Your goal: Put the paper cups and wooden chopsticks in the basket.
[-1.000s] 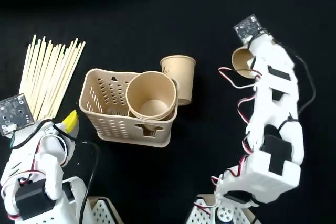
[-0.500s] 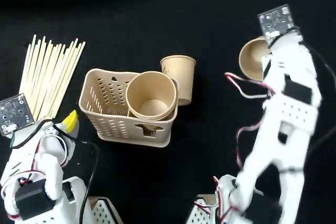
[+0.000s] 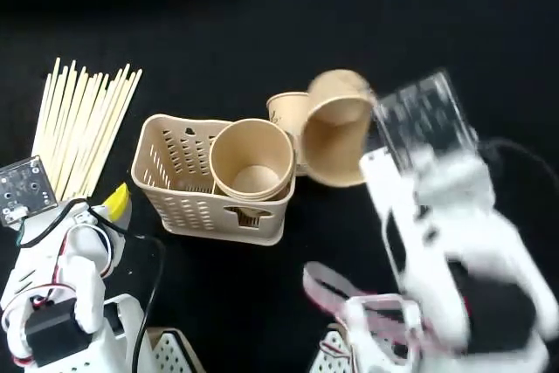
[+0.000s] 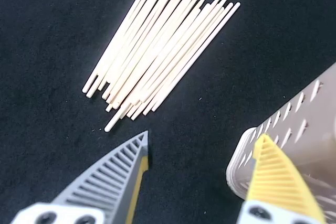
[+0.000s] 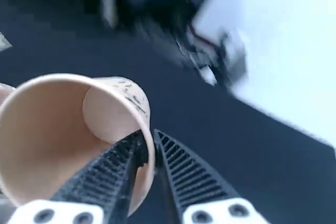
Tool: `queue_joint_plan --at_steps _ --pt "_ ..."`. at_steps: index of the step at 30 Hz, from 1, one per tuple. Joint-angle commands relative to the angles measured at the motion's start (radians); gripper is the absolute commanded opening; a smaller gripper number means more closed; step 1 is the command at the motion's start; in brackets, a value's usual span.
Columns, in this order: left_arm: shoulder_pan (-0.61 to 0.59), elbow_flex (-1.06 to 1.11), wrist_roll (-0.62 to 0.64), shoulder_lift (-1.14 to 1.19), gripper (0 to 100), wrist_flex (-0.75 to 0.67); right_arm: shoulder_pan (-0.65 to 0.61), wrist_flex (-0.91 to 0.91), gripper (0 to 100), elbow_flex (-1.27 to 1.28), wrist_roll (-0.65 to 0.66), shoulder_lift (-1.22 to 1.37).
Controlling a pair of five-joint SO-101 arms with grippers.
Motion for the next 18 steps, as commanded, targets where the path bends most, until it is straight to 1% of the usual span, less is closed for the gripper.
queue_joint_plan --at_steps 1,4,6,18 --pt "-0.005 -0.001 0.003 -0.005 31 -0.021 -0.157 0.032 1.1 -0.154 -0.083 0.001" --pt "-0.004 -0.001 0.003 -0.005 31 -0.021 -0.255 0.031 1.1 -0.177 -0.091 0.019" --pt "-0.004 -0.001 0.003 -0.005 31 -0.021 -0.285 0.029 1.1 -0.171 -0.092 0.047" --pt "-0.004 -0.001 0.003 -0.005 31 -0.021 -0.322 0.069 1.1 -0.162 -0.094 0.269"
